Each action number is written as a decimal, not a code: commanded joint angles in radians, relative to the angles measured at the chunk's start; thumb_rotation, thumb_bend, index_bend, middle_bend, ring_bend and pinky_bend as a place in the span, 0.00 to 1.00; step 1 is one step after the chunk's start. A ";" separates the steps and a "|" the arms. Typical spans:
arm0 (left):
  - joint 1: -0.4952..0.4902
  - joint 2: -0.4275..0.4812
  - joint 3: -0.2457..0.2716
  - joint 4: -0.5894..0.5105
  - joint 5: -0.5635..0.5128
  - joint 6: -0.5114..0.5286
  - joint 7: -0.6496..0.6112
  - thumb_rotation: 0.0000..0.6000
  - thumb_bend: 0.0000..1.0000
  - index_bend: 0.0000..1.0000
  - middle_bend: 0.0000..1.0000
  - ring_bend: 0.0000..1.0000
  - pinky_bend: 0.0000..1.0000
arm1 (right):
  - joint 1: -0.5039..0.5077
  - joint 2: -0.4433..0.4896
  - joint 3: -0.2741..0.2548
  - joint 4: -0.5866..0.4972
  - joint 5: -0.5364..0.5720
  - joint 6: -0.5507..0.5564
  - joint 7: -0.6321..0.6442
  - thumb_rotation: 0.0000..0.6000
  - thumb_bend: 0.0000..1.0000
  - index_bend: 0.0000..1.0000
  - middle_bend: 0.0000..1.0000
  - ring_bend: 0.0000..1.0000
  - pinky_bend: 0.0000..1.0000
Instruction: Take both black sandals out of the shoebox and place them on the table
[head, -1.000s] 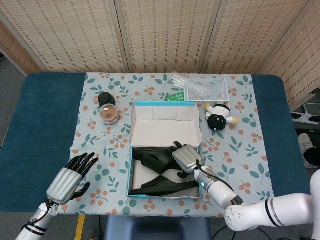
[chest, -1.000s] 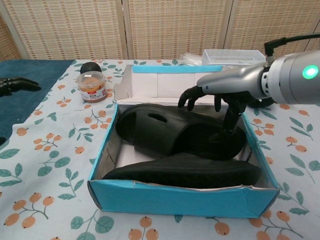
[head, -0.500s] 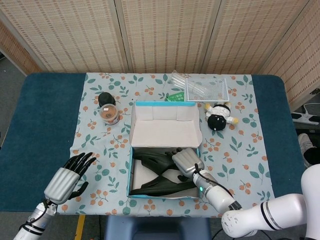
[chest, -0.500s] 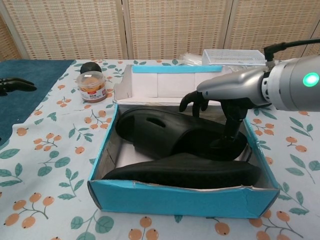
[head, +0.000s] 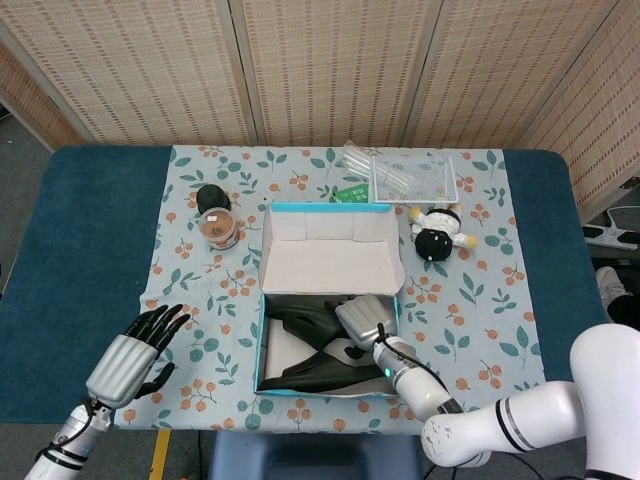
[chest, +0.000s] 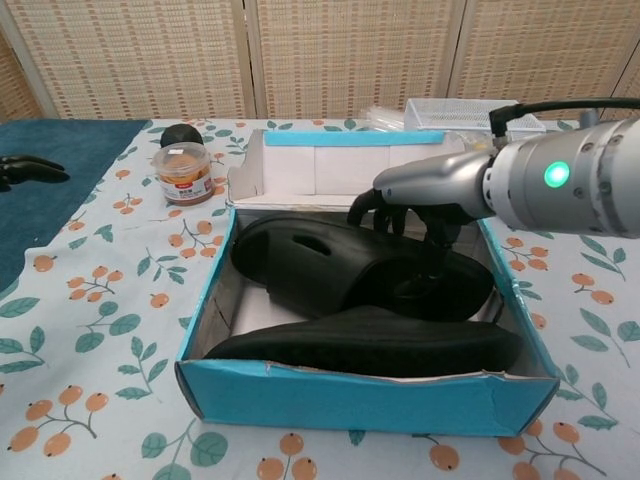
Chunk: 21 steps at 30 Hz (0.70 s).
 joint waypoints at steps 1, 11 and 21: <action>0.000 0.001 0.001 0.002 -0.002 -0.001 -0.003 1.00 0.45 0.00 0.00 0.00 0.14 | 0.006 -0.027 0.005 0.018 0.007 0.023 -0.007 0.92 0.19 0.28 0.38 0.31 0.58; 0.004 0.008 0.005 0.005 -0.011 0.003 -0.006 1.00 0.46 0.00 0.00 0.00 0.14 | 0.013 -0.115 0.015 0.090 0.031 0.094 -0.050 1.00 0.20 0.63 0.64 0.56 0.75; 0.003 0.008 0.005 0.011 -0.017 0.002 -0.011 1.00 0.46 0.00 0.00 0.00 0.14 | -0.036 -0.116 0.036 0.086 -0.078 0.120 0.014 1.00 0.29 0.83 0.78 0.70 0.83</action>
